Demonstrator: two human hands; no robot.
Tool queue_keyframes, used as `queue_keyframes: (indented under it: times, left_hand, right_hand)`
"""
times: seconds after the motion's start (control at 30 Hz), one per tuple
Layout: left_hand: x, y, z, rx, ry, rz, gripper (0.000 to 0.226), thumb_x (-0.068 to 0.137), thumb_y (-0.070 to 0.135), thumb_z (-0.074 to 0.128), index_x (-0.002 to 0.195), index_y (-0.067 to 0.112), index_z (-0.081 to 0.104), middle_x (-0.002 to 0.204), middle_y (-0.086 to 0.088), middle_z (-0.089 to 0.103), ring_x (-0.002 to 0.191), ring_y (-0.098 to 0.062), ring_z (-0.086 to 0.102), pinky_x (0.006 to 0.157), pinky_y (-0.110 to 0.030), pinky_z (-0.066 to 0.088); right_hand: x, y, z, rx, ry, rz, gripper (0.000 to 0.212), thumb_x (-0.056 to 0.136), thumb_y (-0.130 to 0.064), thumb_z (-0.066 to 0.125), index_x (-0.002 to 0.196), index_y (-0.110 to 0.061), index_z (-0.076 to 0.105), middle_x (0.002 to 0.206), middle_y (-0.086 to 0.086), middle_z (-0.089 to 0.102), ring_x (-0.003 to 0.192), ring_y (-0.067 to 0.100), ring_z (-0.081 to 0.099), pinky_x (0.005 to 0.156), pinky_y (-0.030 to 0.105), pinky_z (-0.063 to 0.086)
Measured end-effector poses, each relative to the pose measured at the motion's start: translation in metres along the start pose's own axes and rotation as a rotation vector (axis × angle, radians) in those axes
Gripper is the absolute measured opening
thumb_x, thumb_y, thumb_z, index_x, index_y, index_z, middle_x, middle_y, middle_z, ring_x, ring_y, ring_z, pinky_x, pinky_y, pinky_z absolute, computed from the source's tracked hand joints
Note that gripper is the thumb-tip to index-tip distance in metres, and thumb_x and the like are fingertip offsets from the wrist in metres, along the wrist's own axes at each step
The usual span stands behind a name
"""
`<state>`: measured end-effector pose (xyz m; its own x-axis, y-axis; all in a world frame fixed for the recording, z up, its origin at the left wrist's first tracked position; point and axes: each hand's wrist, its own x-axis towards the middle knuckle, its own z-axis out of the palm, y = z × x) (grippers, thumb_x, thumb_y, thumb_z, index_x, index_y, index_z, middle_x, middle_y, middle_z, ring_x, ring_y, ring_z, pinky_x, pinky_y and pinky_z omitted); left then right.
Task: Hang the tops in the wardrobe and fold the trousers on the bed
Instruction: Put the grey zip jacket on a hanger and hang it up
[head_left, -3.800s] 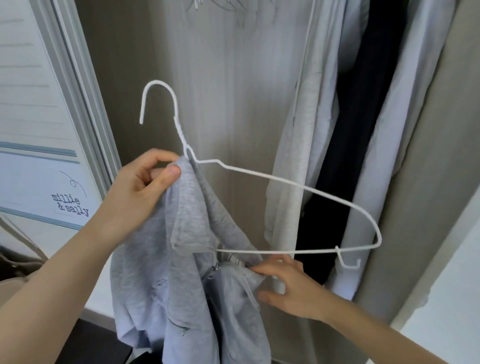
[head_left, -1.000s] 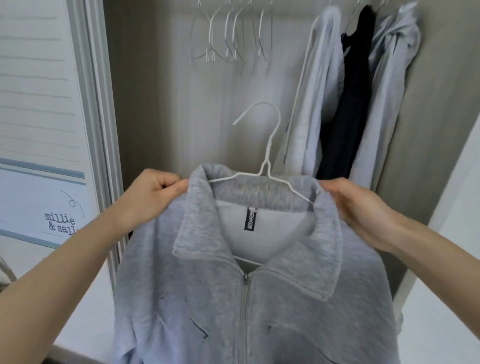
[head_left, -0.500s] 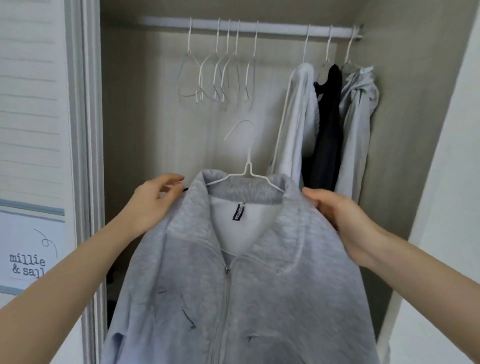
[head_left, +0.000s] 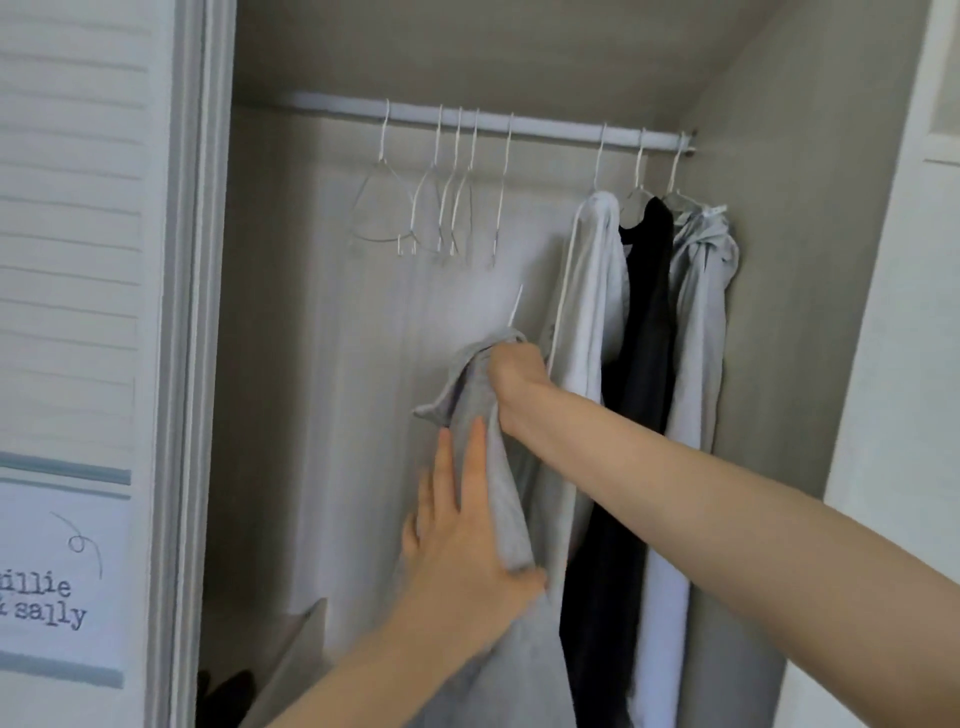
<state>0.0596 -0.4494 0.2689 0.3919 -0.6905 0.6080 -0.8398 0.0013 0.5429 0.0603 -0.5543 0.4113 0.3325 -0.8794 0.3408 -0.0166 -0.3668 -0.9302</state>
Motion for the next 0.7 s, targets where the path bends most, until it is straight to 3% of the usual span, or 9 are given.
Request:
queue_keyframes:
  times: [0.07,0.13,0.17,0.23,0.33,0.43,0.53,0.6,0.7]
  left_hand:
    - [-0.004,-0.015,0.006,0.032,0.040,-0.009,0.128,0.078,0.025,0.071,0.128,0.055,-0.044,0.160,0.011,-0.016,0.144,-0.026,0.026,0.111,-0.049,0.033]
    - [-0.003,-0.036,0.001,-0.039,0.082,-0.027,0.121,0.082,0.014,0.066,0.135,0.057,-0.034,0.160,0.011,0.004,0.118,-0.028,0.055,0.090,-0.039,0.048]
    - [0.000,-0.048,-0.002,-0.045,0.099,-0.046,0.113,0.084,0.013,0.064,0.143,0.053,-0.024,0.157,0.010,0.015,0.109,-0.028,0.059,0.082,-0.035,0.048]
    - [0.007,-0.073,-0.007,-0.031,0.124,-0.100,0.082,0.089,0.018,0.062,0.151,0.037,0.011,0.150,0.005,0.034,0.106,-0.026,0.061,0.082,-0.035,0.051]
    - [0.017,-0.095,-0.011,-0.046,0.135,-0.140,0.036,0.096,0.031,0.055,0.130,0.023,0.051,0.128,0.004,0.059,0.103,-0.019,0.063,0.084,-0.027,0.048]
    - [0.030,-0.094,-0.013,-0.169,0.101,-0.108,0.039,0.095,0.028,0.057,0.134,0.021,0.052,0.127,0.008,0.055,0.117,-0.014,0.054,0.097,-0.025,0.040]
    - [0.049,-0.085,-0.010,-0.229,0.101,-0.041,0.035,0.094,0.034,0.055,0.127,0.023,0.056,0.114,0.011,0.061,0.102,-0.008,0.060,0.096,-0.031,0.049]
    - [0.063,-0.080,-0.006,-0.300,0.108,-0.001,0.037,0.092,0.041,0.050,0.126,0.027,0.056,0.113,0.012,0.063,0.102,-0.004,0.061,0.094,-0.032,0.051]
    - [0.087,-0.073,-0.001,-0.390,0.133,0.042,0.027,0.096,0.030,0.056,0.123,0.035,0.052,0.117,0.021,0.059,0.105,0.006,0.056,0.095,-0.016,0.046]
  right_hand:
    - [0.003,-0.008,0.002,-0.040,0.040,-0.043,0.033,0.099,-0.007,0.034,0.124,0.007,0.052,0.126,0.020,0.058,0.118,0.034,0.055,0.102,0.040,0.044]
    - [0.007,-0.014,0.000,-0.085,0.055,-0.073,0.036,0.099,-0.012,0.034,0.128,0.004,0.049,0.128,0.019,0.056,0.118,0.035,0.054,0.102,0.042,0.044]
    - [0.011,-0.016,-0.003,-0.106,0.071,-0.088,0.037,0.100,-0.014,0.034,0.129,0.002,0.049,0.128,0.019,0.055,0.119,0.034,0.054,0.102,0.042,0.043]
    - [0.014,-0.022,-0.008,-0.124,0.108,-0.130,0.037,0.100,-0.016,0.033,0.128,0.001,0.050,0.127,0.018,0.057,0.117,0.034,0.055,0.102,0.042,0.044]
    - [0.017,-0.027,-0.015,-0.158,0.145,-0.130,0.036,0.101,-0.018,0.034,0.124,0.003,0.051,0.121,0.018,0.059,0.112,0.034,0.057,0.097,0.041,0.047]
    - [0.025,-0.034,-0.021,-0.164,0.155,-0.131,0.036,0.102,-0.019,0.034,0.126,0.003,0.049,0.110,0.016,0.060,0.097,0.030,0.058,0.085,0.035,0.048]
    - [0.034,-0.049,-0.023,-0.146,0.154,-0.164,0.038,0.103,-0.026,0.035,0.126,0.001,0.049,0.090,0.008,0.056,0.079,0.021,0.055,0.076,0.030,0.045]
    - [0.042,-0.063,-0.024,-0.156,0.160,-0.212,0.040,0.103,-0.030,0.035,0.123,0.001,0.050,0.094,0.010,0.058,0.082,0.022,0.057,0.078,0.031,0.047]
    - [0.060,-0.087,-0.025,-0.154,0.201,-0.273,0.043,0.104,-0.031,0.033,0.130,0.001,0.045,0.105,0.008,0.054,0.092,0.022,0.053,0.080,0.029,0.043]
